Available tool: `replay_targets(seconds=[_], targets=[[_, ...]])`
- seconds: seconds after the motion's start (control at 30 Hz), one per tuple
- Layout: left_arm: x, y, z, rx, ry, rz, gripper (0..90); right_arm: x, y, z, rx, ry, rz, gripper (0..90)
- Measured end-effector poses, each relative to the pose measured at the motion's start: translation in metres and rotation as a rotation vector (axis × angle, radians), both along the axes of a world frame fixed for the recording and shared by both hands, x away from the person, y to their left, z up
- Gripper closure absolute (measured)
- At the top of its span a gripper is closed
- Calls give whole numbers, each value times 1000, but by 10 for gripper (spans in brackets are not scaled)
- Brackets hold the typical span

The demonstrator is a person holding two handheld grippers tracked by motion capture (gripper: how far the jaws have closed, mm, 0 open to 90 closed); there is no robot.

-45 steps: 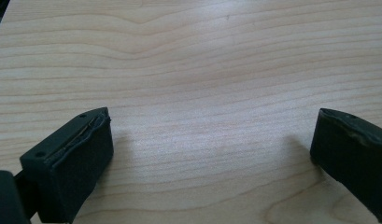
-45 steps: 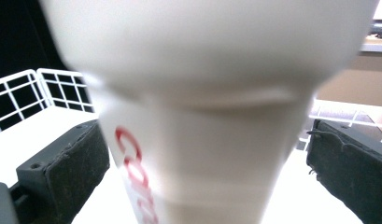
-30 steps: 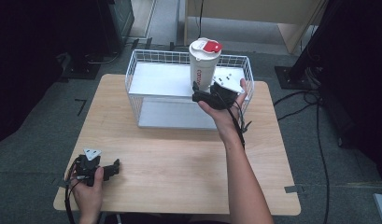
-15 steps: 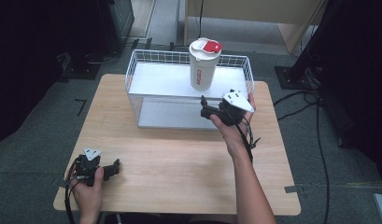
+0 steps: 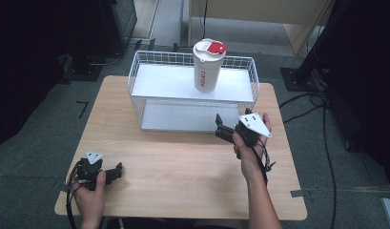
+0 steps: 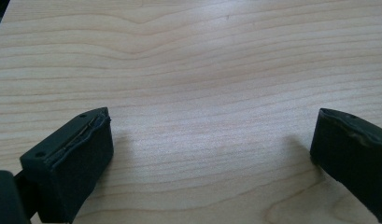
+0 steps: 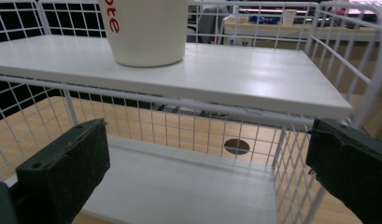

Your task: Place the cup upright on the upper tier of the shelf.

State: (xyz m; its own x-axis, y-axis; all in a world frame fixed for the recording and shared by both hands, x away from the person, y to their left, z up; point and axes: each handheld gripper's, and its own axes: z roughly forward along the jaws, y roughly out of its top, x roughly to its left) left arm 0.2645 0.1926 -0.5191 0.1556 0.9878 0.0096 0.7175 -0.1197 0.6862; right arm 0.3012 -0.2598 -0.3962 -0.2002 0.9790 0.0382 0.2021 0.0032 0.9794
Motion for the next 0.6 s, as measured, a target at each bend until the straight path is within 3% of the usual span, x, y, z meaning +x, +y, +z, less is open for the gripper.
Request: replay_targets(seconds=[0.13,0.37,0.6], targets=[[0,0,0,-2,0,0,0,-8,-8,-7,1,2,-10,0],[0,0,0,0,3,-1,0,-27,-29,-25,21,42,-44,0],[0,0,0,0,3,-1,0,-43,-46,-45,9,85,-69,0]])
